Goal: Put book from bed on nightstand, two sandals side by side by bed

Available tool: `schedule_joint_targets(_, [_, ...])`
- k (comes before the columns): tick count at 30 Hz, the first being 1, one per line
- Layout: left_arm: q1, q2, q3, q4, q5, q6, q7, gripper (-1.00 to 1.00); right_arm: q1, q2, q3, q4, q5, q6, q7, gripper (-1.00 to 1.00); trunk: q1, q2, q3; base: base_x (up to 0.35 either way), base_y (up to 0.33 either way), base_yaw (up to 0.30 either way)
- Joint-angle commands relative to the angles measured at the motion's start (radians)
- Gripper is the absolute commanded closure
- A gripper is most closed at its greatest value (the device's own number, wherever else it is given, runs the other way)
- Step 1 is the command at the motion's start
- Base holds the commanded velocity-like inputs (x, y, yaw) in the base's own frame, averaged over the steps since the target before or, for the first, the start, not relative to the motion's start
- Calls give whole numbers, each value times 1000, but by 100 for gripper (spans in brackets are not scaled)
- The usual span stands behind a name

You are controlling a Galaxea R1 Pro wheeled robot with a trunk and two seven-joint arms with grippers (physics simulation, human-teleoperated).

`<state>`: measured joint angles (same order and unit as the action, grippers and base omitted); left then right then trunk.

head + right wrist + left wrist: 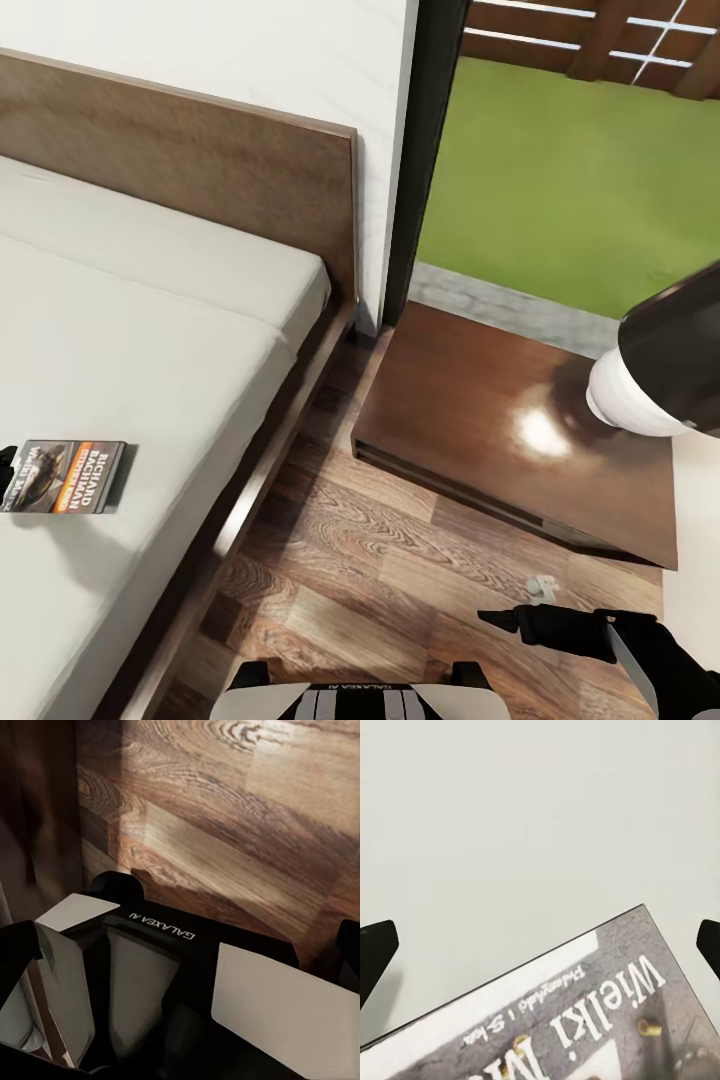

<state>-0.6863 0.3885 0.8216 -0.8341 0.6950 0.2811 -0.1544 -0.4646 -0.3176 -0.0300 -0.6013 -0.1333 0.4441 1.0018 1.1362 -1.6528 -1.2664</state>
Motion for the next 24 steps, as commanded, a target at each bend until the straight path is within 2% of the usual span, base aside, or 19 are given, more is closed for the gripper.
schedule_joint_targets(1, [-1,0,4,0,8,9,-4,-100,0,0,-1,0,-6,8,1,-100,0,0,0,0,0,0])
schedule_joint_targets(9, [-1,0,4,0,8,9,-4,-100,0,0,-1,0,-6,8,1,-100,0,0,0,0,0,0])
schedule_joint_targets(14, [-1,-1,4,1,8,9,-4,-100,0,0,0,0,-6,8,1,-100,19,-35,-16,0,0,0])
schedule_joint_targets(24, [-1,-3,4,1,8,9,-4,-100,0,-3,-2,0,-7,6,1,-100,19,-35,-16,0,0,0])
